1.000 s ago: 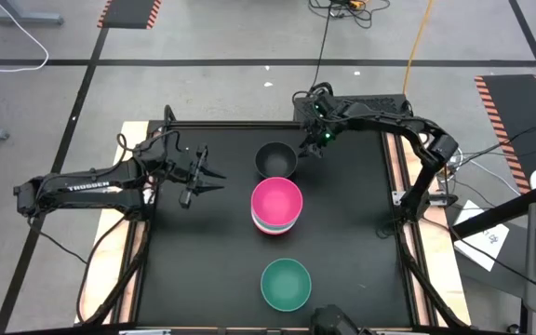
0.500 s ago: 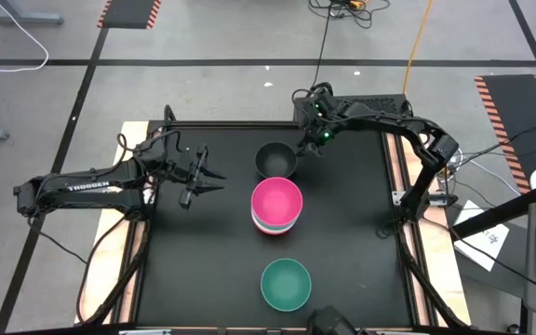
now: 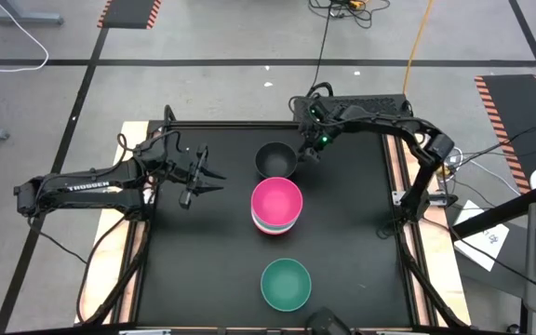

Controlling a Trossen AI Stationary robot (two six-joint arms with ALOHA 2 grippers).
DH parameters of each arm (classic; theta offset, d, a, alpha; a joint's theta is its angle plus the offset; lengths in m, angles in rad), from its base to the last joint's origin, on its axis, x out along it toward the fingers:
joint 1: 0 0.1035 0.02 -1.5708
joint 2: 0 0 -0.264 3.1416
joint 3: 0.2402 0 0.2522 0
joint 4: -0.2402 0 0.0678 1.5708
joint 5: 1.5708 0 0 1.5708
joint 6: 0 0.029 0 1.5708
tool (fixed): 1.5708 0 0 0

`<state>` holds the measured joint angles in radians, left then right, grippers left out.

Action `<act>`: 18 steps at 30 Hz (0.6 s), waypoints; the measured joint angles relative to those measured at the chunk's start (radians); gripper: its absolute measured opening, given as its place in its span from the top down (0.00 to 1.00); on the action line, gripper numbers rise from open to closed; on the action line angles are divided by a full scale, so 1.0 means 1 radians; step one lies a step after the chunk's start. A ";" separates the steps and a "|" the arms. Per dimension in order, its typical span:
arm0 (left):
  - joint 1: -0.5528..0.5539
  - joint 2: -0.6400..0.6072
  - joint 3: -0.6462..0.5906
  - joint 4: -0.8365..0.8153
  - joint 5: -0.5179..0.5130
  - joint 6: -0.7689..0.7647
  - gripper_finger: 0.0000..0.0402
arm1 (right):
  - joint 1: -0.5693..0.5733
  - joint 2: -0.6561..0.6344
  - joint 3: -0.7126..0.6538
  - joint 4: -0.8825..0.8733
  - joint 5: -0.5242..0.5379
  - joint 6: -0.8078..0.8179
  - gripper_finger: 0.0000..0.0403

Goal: Nest bowls inside each other
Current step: Stack the black bowl on the pink bowl

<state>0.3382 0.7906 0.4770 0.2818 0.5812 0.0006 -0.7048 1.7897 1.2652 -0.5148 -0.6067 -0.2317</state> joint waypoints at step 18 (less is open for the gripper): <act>0.000 0.000 0.000 -0.049 0.004 0.022 0.67 | 0.000 0.171 0.199 -0.143 -0.030 -0.116 0.55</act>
<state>0.3378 0.7906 0.4770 0.2326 0.5848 0.0224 -0.7048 1.9606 1.4644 -0.6575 -0.6371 -0.3479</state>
